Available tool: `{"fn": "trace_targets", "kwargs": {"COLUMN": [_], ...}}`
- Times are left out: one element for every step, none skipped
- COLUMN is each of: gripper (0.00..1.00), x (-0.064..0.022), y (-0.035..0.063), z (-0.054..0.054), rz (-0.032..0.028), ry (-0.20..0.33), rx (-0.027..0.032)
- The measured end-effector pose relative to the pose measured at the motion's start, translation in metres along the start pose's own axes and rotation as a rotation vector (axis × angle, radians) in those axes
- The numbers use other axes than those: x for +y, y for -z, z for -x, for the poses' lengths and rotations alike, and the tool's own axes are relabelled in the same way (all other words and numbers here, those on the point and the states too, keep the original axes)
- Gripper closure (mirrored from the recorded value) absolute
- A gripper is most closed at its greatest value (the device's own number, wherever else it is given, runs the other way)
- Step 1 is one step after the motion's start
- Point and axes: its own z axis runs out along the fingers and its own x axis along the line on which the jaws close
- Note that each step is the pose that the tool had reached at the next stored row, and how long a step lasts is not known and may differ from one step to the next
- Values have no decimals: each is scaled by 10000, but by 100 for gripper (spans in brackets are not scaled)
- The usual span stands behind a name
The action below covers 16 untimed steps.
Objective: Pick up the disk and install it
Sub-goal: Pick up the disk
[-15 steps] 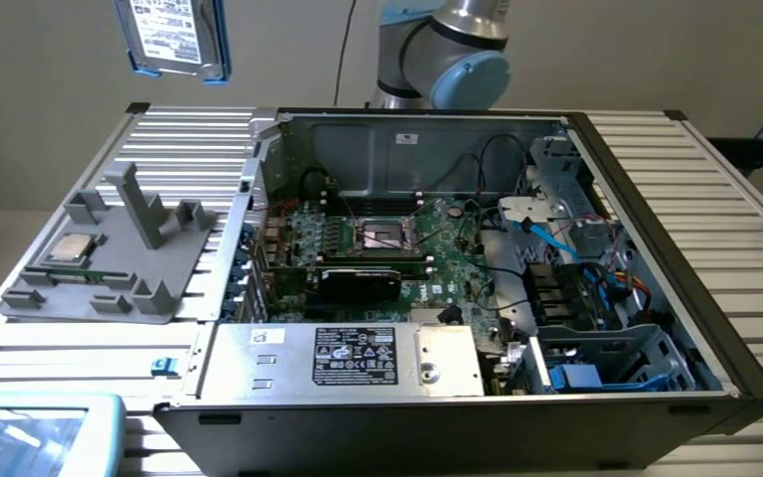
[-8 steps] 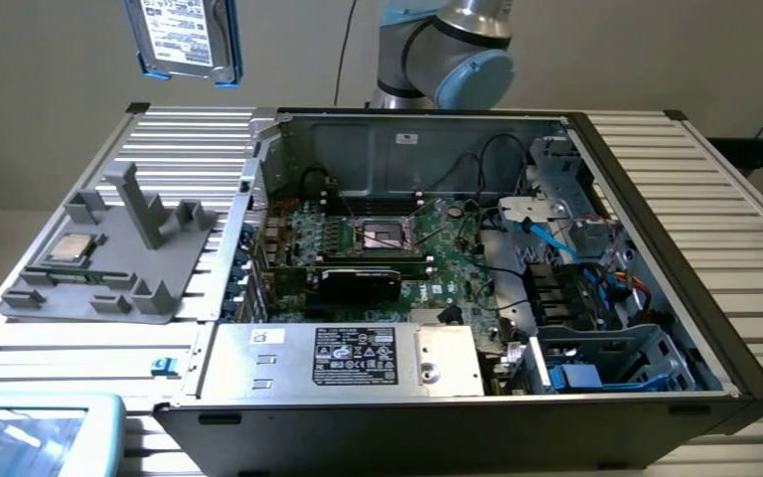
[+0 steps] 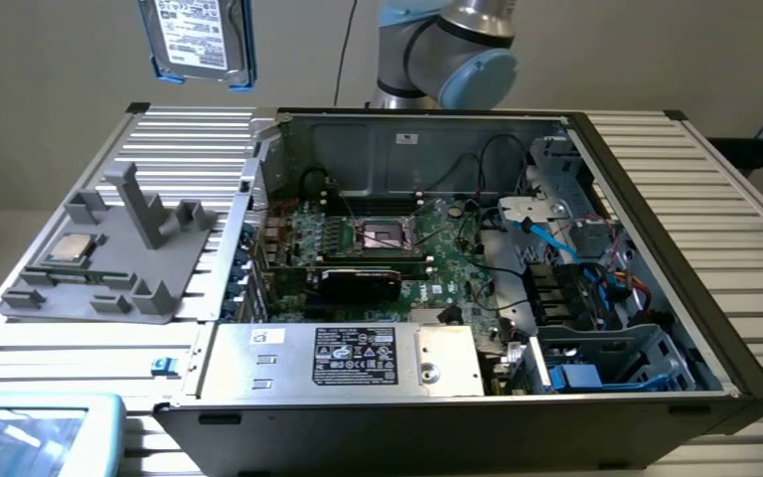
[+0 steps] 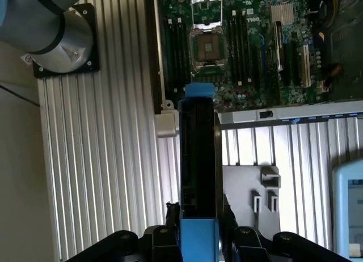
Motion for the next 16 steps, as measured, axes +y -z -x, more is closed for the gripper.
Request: {"fn": "trace_targets", "kwargs": {"gripper": [63,63,63,63,63,63,63,63,63,63,63,63,63,63,63,63], "x": [33,66,98,130,163,191,219,247,273,301,319,319,319,319,320,321], "y": [1,2,2,3,3,3,4,4,4,5,5,5,5,5,4,5], "z": [8,15,20,24,28,30,33,36,38,40,41,41,41,41,41,41], "rz": [1,2,4,8,11,17,20,26,30,35,35,35,36,36,37,36], "ry": [0,1,0,0,0,0,0,0,0,0,0,0,-1,-1,-1,0], "rx": [-11,-24,-44,-73,-109,-150,-201,-248,-296,-340,-354,-356,-358,-359,-360,-361]}}
